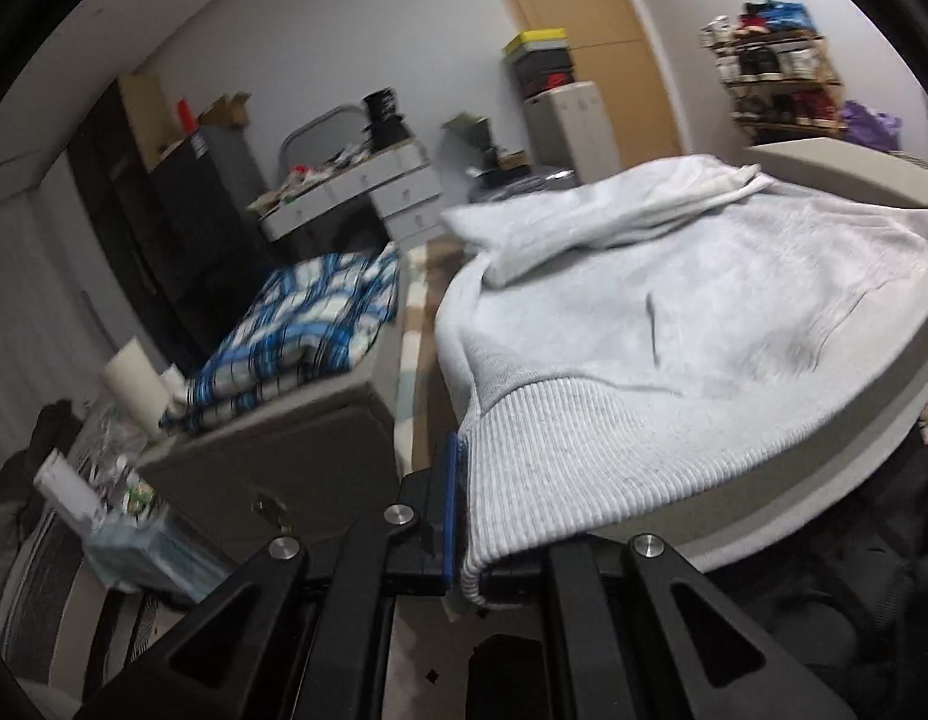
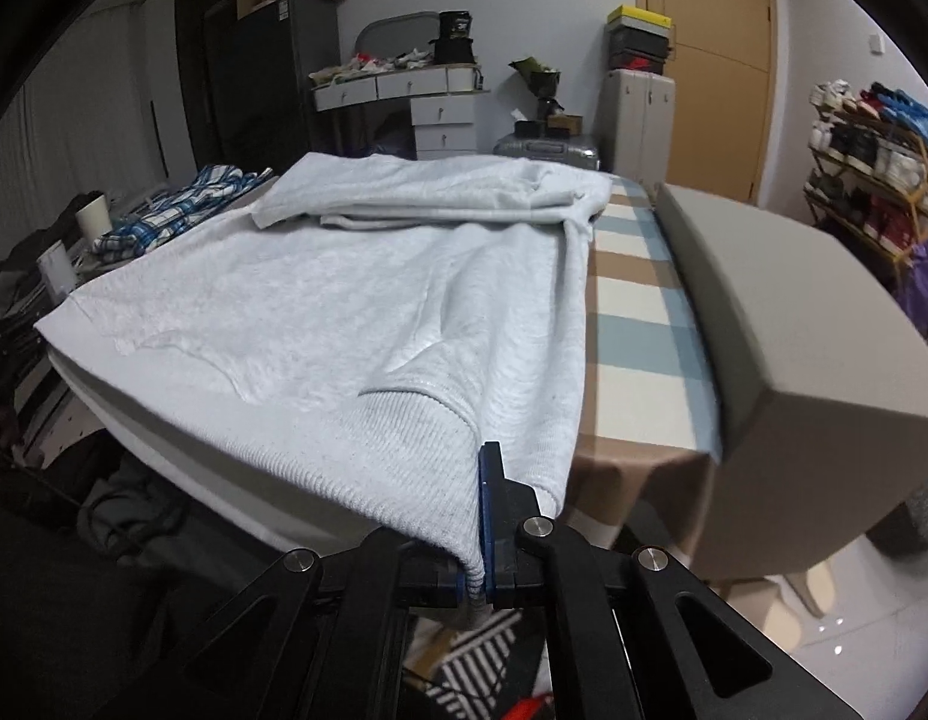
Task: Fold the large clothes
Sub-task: 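Lift the held hem with both grippers and fold it over toward the hood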
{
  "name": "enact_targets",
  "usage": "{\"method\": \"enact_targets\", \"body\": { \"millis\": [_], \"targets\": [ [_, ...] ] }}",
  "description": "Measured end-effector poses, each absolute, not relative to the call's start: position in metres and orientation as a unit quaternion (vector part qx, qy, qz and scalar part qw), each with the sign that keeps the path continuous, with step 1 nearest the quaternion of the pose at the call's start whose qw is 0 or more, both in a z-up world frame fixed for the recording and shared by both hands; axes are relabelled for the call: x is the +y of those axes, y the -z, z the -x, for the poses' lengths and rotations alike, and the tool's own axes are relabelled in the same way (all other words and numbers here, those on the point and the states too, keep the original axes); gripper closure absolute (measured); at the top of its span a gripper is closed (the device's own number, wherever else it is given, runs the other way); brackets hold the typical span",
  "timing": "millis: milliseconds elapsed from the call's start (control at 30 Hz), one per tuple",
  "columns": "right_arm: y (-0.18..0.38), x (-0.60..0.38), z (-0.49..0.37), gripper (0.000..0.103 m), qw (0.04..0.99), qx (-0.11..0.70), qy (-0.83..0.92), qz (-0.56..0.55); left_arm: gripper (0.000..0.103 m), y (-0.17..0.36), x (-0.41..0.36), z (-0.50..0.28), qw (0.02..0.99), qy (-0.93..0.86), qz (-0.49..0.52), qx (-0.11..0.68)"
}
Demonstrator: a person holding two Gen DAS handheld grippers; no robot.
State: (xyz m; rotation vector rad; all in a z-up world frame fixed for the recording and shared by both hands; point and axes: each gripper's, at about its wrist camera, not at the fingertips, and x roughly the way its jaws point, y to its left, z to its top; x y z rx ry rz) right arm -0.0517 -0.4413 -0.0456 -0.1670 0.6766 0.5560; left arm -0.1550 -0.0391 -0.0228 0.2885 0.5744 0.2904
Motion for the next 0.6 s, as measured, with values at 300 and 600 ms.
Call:
{"method": "enact_targets", "body": {
  "millis": [300, 600],
  "targets": [
    [-0.035, -0.434, 0.022, 0.1, 0.922, 0.248, -0.281, 0.096, 0.102, -0.044, -0.011, 0.112, 0.959, -0.07, -0.119, 0.25],
    [-0.097, -0.39, -0.13, 0.099, 0.904, 0.289, -0.298, 0.102, 0.102, -0.072, 0.031, -0.039, 0.954, -0.035, -0.067, 0.291]
  ]
}}
